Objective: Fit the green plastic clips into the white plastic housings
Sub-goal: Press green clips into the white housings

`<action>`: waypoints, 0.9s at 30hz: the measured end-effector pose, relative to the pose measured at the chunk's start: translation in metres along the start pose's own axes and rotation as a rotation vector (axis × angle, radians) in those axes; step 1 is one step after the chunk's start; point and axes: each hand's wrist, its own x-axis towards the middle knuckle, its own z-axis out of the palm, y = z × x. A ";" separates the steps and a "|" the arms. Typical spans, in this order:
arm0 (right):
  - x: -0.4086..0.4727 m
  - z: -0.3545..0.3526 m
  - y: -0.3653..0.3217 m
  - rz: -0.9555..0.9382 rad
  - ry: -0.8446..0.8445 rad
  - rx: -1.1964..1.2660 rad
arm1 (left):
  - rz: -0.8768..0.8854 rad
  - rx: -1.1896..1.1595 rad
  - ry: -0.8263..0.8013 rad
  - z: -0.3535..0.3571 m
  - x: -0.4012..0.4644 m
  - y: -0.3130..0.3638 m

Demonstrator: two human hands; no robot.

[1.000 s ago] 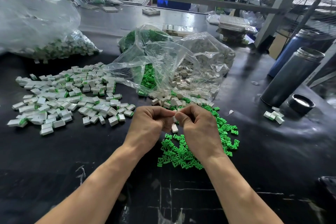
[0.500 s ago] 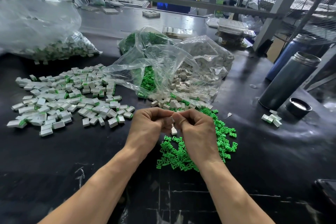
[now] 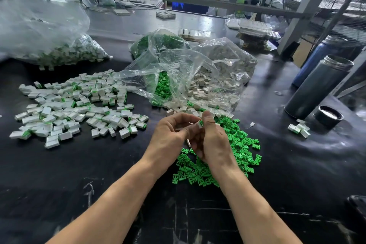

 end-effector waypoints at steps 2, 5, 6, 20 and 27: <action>0.000 0.001 0.000 -0.015 0.008 0.015 | 0.015 0.041 -0.005 0.000 -0.001 0.000; 0.002 0.001 0.002 -0.041 0.053 -0.034 | 0.035 0.087 -0.026 0.000 -0.001 -0.001; 0.003 0.000 0.003 -0.045 0.058 -0.036 | 0.038 0.091 -0.031 0.000 -0.001 -0.001; 0.010 -0.001 0.012 -0.063 0.077 -0.143 | 0.075 0.072 -0.082 0.000 -0.004 -0.003; 0.009 0.000 0.013 -0.146 0.182 -0.233 | 0.070 0.126 -0.064 0.000 -0.002 -0.009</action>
